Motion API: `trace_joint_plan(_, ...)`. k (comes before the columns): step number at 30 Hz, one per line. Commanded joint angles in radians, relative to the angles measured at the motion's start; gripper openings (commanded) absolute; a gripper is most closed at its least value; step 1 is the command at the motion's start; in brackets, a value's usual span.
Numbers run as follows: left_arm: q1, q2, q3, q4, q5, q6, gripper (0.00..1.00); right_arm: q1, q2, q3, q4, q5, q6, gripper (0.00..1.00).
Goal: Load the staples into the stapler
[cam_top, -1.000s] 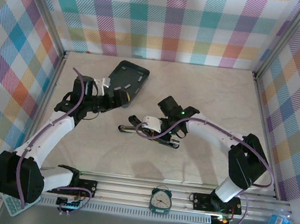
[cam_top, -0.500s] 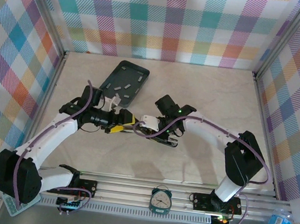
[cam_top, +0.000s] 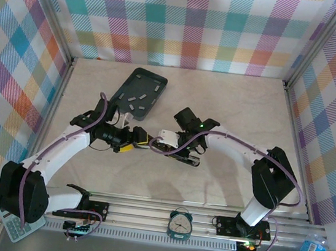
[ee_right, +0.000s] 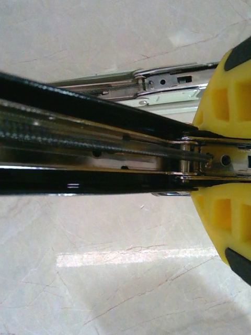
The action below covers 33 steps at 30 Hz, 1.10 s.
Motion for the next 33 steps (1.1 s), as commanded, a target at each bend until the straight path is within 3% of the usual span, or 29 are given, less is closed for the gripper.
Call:
trace_joint_plan(1, -0.005, 0.011, -0.061, -0.038, -0.138, -0.031, 0.88, 0.016, -0.099, -0.018, 0.045, -0.083, -0.027, 0.02)
trace_joint_plan(5, -0.005, 0.004, -0.075, -0.059, -0.200, -0.039, 0.88, 0.016, -0.131, -0.044, 0.045, -0.086, -0.015, 0.02)
trace_joint_plan(12, -0.005, -0.015, -0.045, -0.029, -0.179, -0.057, 0.90, 0.017, -0.138, -0.055, 0.035, -0.079, -0.004, 0.02)
trace_joint_plan(15, 0.002, -0.034, -0.003, -0.039, -0.221, -0.052, 0.92, 0.030, -0.128, -0.054, 0.023, -0.049, -0.012, 0.02)
trace_joint_plan(22, 0.092, -0.049, 0.068, -0.017, -0.347, -0.015, 0.94, 0.088, -0.064, -0.018, 0.003, -0.001, -0.059, 0.02)
trace_joint_plan(27, 0.160, -0.008, 0.115, -0.003, -0.369, 0.035, 0.94, 0.116, -0.003, 0.033, 0.000, -0.014, -0.076, 0.02)
trace_joint_plan(33, 0.167, 0.069, 0.156, 0.007, -0.377, 0.057, 0.93, 0.144, 0.080, 0.078, 0.004, 0.011, -0.022, 0.02)
